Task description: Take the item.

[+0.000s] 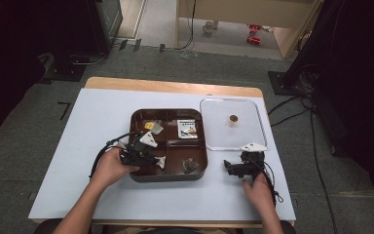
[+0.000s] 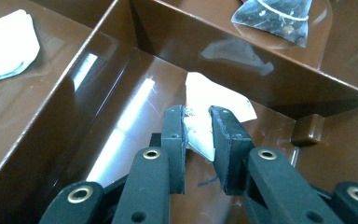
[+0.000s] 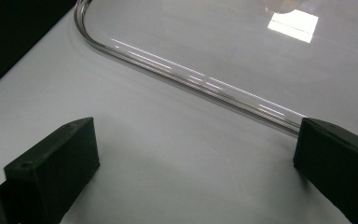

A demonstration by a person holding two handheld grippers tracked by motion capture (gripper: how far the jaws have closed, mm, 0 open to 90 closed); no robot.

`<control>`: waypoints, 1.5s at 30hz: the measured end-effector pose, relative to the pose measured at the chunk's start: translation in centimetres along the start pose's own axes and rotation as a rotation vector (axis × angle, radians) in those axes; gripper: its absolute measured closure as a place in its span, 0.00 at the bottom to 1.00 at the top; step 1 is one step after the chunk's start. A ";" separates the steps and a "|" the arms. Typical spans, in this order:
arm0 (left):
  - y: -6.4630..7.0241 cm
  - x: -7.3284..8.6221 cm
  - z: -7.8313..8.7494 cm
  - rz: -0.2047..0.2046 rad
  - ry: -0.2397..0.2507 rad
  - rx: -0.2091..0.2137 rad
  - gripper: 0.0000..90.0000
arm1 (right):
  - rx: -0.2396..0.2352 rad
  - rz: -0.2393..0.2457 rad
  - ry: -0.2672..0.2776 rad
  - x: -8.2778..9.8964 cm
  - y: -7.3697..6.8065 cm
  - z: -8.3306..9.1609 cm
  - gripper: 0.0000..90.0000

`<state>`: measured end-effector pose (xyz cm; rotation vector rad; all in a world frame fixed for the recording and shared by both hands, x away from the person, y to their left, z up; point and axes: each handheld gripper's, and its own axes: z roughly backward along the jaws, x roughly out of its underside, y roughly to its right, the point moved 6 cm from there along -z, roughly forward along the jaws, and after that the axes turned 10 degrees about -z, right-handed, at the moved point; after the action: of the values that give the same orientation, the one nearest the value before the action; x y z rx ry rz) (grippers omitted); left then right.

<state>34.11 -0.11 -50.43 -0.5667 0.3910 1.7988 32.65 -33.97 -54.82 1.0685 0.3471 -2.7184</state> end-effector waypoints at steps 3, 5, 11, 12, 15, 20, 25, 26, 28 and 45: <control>-0.1 -0.1 0.3 0.003 0.011 -0.003 0.85 | 0.000 0.000 0.000 0.0 0.0 0.0 0.00; -0.2 -0.1 0.6 0.011 0.028 -0.003 0.85 | 0.000 0.000 0.000 0.0 0.0 0.0 0.00; -0.3 -0.3 1.5 0.010 0.056 -0.017 0.85 | 0.000 0.000 0.000 0.0 0.0 0.0 0.00; -0.3 -0.3 1.5 0.010 0.056 -0.017 0.85 | 0.000 0.000 0.000 0.0 0.0 0.0 0.00; -0.6 -0.1 2.2 0.018 0.076 -0.026 0.85 | 0.000 0.000 -0.001 0.0 0.0 0.0 0.00; -0.7 0.1 3.0 0.036 0.096 -0.040 0.85 | -0.001 -0.001 -0.001 0.0 0.0 0.0 0.00; -0.8 0.4 3.6 0.051 0.108 -0.054 0.85 | -0.001 -0.001 -0.002 0.0 0.0 0.0 0.00; -0.9 0.5 3.8 0.054 0.108 -0.057 0.85 | -0.002 -0.001 -0.002 0.0 0.0 0.0 0.00; -0.9 0.6 3.9 0.054 0.110 -0.059 0.85 | -0.002 -0.001 -0.002 0.0 0.0 0.0 0.00; -1.3 1.8 6.4 0.108 0.153 -0.103 0.85 | -0.003 -0.003 -0.004 0.0 0.0 0.0 0.00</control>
<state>33.83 5.11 -46.16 -0.7711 0.4421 1.8925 32.68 -33.99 -54.82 1.0623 0.3517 -2.7217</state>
